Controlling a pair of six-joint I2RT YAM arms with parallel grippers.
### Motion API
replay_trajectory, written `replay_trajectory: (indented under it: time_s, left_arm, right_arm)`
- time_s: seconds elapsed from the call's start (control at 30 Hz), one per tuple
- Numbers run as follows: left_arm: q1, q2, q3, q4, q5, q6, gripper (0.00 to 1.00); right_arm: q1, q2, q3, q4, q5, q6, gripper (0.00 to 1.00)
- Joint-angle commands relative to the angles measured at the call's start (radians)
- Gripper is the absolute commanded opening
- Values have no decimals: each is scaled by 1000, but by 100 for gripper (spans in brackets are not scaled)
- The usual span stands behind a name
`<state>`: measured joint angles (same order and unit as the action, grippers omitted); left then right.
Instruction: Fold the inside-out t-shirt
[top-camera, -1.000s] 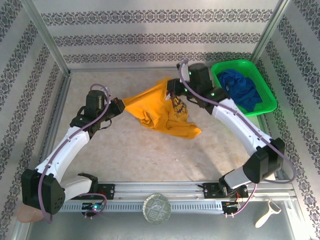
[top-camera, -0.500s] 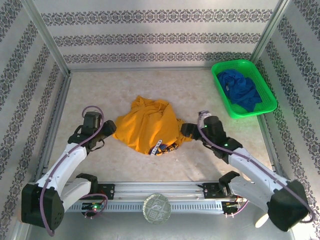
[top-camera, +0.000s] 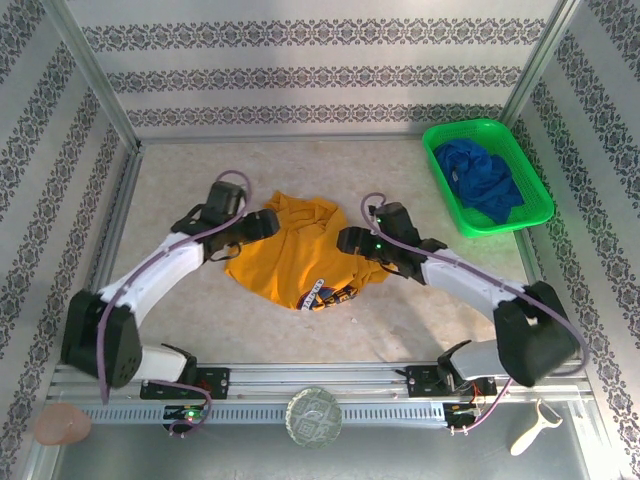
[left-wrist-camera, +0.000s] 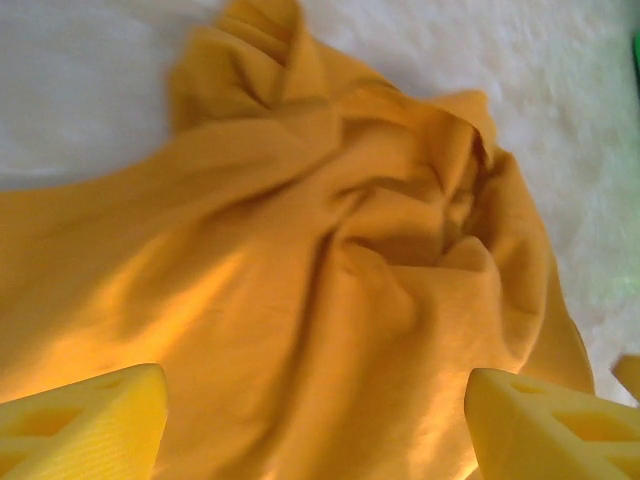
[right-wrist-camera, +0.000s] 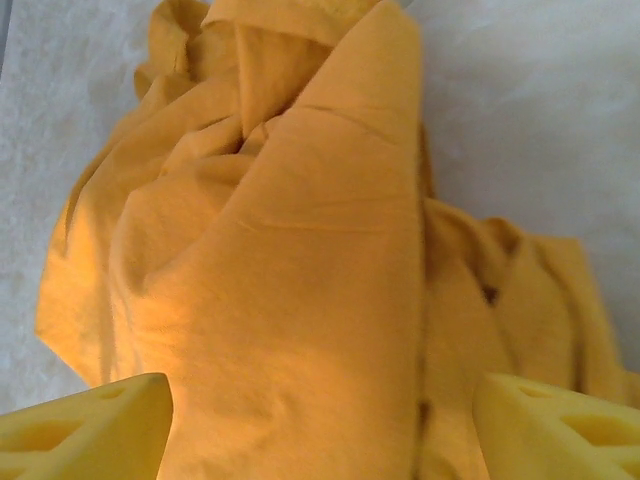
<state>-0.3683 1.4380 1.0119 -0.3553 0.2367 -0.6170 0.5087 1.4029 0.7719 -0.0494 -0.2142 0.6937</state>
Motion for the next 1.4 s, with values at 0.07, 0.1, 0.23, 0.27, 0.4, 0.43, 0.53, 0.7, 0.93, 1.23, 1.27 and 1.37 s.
replay_trajectory:
  time_s: [0.07, 0.1, 0.23, 0.27, 0.4, 0.43, 0.53, 0.7, 0.93, 1.23, 1.27, 1.37]
  left_arm:
    - [-72, 227, 131, 27, 44, 2, 80]
    - [-79, 266, 155, 34, 51, -5, 81]
    - [-115, 393, 227, 62, 66, -15, 88]
    - [-120, 426, 253, 57, 80, -13, 87]
    - [-115, 516, 386, 15, 111, -3, 0]
    - [-105, 508, 430, 0, 97, 2, 0]
    - [-60, 459, 598, -51, 63, 8, 0]
    - [24, 389, 896, -143, 57, 5, 0]
    - [85, 280, 842, -125, 104, -10, 0]
    - [126, 64, 94, 154, 73, -84, 0]
    - [146, 50, 24, 162, 57, -85, 9]
    - [227, -7, -124, 174, 52, -65, 51]
  right_arm:
    - [20, 125, 69, 39, -45, 50, 72]
    - [23, 144, 72, 37, -44, 51, 71]
    - [26, 170, 59, 59, -57, 74, 39]
    - [24, 166, 59, 64, -57, 75, 26]
    - [-40, 111, 149, 38, -110, 64, 0]
    - [-69, 95, 205, 6, -121, 49, 0]
    - [-139, 56, 408, -80, -133, 17, 0]
    - [-193, 57, 815, -240, -149, -47, 0]
    - [-152, 17, 896, -292, -111, -98, 0]
    - [156, -52, 338, -44, -71, -74, 47]
    - [189, -30, 310, -15, -108, -75, 61]
    - [201, -88, 222, -22, -41, -79, 76]
